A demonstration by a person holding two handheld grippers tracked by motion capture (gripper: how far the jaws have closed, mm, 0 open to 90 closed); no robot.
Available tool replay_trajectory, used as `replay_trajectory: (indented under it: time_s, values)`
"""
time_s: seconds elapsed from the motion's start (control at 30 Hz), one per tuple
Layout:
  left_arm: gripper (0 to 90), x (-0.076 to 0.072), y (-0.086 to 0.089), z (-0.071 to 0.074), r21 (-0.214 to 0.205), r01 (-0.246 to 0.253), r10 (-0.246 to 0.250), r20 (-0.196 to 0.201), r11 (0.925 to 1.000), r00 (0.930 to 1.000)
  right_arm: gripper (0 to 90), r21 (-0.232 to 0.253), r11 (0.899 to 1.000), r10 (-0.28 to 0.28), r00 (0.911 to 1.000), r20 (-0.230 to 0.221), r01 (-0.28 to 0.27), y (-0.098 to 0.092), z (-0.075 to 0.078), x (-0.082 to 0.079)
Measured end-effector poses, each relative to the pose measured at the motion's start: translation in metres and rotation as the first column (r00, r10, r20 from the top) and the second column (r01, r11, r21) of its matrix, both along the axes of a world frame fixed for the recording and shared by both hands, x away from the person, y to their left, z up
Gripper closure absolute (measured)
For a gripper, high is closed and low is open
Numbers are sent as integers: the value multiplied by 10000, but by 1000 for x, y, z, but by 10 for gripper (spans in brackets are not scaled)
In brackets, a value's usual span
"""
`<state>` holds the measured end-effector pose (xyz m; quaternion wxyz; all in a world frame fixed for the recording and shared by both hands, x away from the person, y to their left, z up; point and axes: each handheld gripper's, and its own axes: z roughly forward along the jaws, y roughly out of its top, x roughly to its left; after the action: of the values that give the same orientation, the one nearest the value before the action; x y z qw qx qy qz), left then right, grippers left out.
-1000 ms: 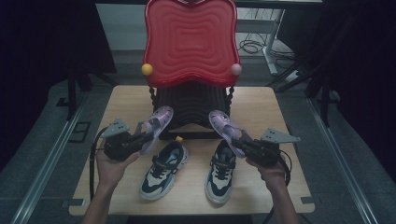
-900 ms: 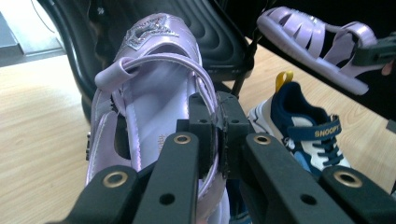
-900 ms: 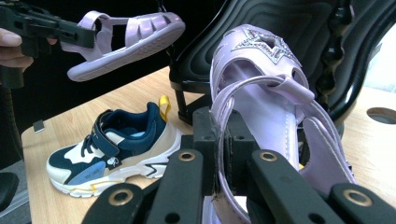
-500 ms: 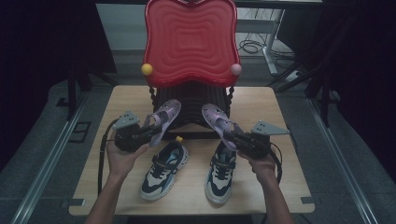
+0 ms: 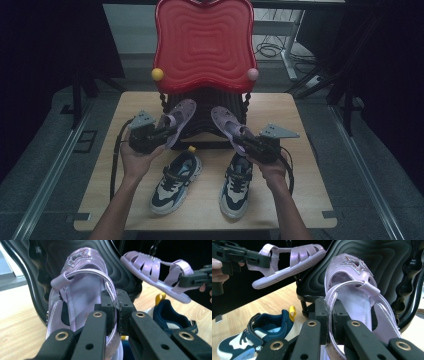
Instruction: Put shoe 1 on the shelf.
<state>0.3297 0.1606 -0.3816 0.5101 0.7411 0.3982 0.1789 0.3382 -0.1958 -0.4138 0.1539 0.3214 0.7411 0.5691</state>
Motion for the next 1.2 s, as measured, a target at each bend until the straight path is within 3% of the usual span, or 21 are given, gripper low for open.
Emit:
replay_trajectory:
  time_s: [0.33,0.6,1.2]
  values:
    - [863,16,-12,4,180,-38,33,276,9998,9996,858,187,9994,-286,9996,-22,286,8,-1,10]
    - [863,28,-16,-1,99,-112,109,263,9999,9996,858,213,9983,-551,9985,42,550,13,-1,19]
    - [863,49,-27,-3,457,-211,192,412,9987,9990,858,192,9944,-1045,9944,146,1042,26,0,42]
